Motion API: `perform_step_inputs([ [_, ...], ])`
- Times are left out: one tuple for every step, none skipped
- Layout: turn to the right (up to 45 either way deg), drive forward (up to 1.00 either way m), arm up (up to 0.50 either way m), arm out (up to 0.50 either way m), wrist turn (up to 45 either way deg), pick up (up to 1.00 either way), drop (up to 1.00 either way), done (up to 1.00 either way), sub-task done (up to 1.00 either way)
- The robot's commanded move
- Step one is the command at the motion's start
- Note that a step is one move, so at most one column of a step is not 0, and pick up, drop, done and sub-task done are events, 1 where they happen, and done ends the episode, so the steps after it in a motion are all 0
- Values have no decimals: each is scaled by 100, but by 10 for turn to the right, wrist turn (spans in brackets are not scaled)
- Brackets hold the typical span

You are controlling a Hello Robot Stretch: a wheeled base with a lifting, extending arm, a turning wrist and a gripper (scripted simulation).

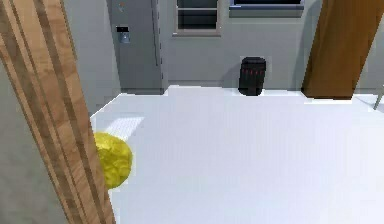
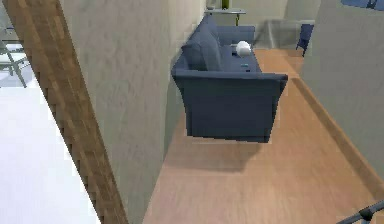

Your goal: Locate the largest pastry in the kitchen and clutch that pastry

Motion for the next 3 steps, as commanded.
perform_step_inputs([
  [60, 0, 0, 0, 0, 0, 0, 0, 0],
  [0, 60, 0, 0, 0, 0, 0, 0, 0],
  [450, 0, 0, 0, 0, 0, 0, 0, 0],
])
